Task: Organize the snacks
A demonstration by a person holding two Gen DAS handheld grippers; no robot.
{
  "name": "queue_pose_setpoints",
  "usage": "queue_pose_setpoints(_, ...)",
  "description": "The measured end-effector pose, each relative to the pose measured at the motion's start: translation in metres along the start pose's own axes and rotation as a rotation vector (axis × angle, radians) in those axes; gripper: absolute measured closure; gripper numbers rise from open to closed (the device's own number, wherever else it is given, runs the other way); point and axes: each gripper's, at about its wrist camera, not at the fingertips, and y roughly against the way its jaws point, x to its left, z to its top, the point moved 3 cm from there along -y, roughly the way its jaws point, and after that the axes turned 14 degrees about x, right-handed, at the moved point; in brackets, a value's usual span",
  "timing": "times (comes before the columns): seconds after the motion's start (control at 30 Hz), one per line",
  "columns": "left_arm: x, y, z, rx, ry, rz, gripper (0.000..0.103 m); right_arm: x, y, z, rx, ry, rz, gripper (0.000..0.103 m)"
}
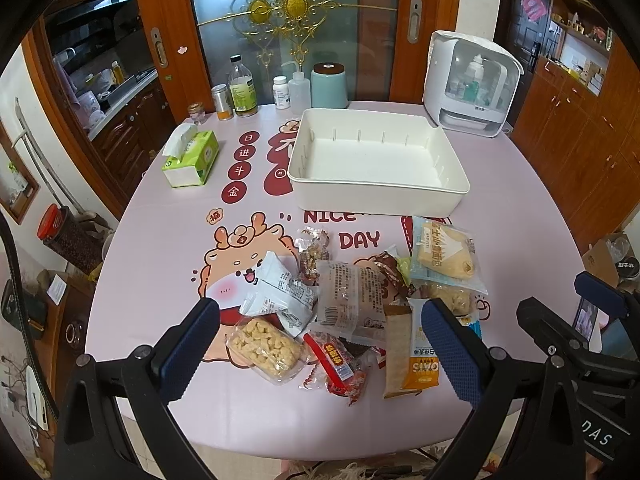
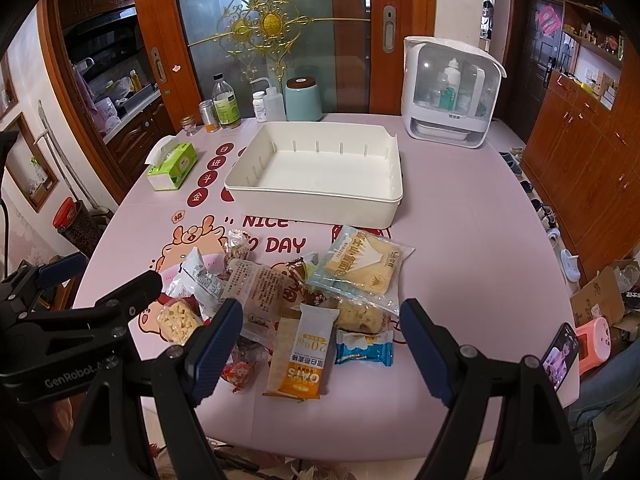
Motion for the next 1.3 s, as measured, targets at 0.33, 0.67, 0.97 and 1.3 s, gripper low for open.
queue_pose_setpoints(0.33,0.0,0.0,0.0,0.001,0.001,0.001,0.003,0.005,0.002,0.001,-0.004,0.006,-0.004,0.021)
queue_pose_setpoints(0.67,0.014,0.001,0.002,-0.003,0.0,-0.003,0.003,0.013,0.007,0.0,-0.015,0.004,-0.004,0.021)
queue_pose_setpoints(0.97,0.023,0.005,0.002,-0.006,-0.004,-0.006,0.003,0.015,0.007,-0.003,-0.014,0.003,-0.004,0.021)
queue_pose_setpoints(1.3,0.044,-0.005,0.002,0.027,0.004,-0.011,0.002,0.029,-0.005,-0.004,0.027,-0.002,0.01,0.021)
